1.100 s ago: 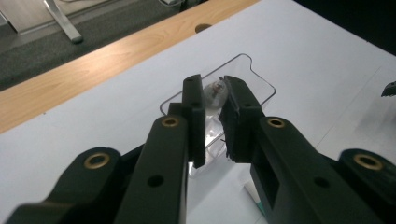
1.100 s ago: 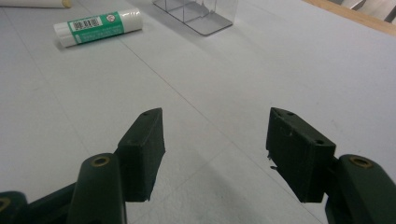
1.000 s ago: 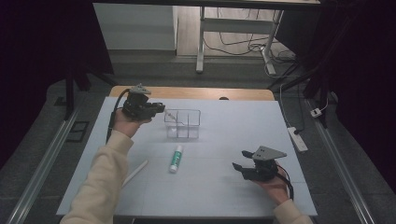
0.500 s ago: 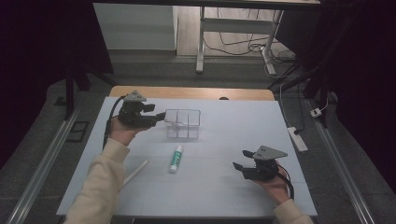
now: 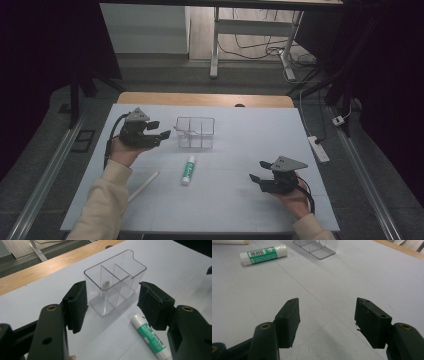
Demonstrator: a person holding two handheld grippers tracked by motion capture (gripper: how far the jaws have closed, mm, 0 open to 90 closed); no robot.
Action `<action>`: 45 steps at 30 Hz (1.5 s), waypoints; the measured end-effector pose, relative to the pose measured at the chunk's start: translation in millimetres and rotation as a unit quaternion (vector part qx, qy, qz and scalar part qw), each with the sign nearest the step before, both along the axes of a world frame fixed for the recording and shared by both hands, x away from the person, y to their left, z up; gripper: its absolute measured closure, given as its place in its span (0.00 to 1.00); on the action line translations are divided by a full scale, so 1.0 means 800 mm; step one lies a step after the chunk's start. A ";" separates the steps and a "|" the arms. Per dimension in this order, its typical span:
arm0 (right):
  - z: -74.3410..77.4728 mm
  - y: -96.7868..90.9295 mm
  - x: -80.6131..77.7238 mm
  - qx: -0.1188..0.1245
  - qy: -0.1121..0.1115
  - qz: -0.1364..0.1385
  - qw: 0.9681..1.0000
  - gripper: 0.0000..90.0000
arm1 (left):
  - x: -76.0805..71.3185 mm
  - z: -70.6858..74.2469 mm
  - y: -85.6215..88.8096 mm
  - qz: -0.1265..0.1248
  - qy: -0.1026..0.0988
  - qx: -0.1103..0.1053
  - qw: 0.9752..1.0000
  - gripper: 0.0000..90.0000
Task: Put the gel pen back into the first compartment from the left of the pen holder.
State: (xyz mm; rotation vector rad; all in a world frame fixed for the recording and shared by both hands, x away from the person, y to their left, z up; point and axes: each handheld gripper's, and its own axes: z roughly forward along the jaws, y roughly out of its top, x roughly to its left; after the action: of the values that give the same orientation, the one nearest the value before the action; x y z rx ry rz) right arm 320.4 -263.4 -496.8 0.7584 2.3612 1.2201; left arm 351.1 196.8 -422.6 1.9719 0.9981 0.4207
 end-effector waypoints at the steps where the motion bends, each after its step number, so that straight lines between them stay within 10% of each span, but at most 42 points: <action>1: 0.000 0.000 0.000 0.002 0.001 0.002 1.000 0.41 | -0.003 -0.002 0.001 -0.001 0.000 -0.001 1.000 0.45; 45: -0.003 -0.002 0.001 -0.009 0.004 0.004 1.000 0.41 | -0.059 -0.047 0.004 -0.049 0.055 0.046 0.996 0.46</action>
State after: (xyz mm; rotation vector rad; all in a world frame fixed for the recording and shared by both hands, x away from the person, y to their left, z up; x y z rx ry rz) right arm 321.1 -264.7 -498.9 0.7516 2.3806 1.2002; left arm 304.0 200.0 -460.2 2.1370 0.9617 0.3111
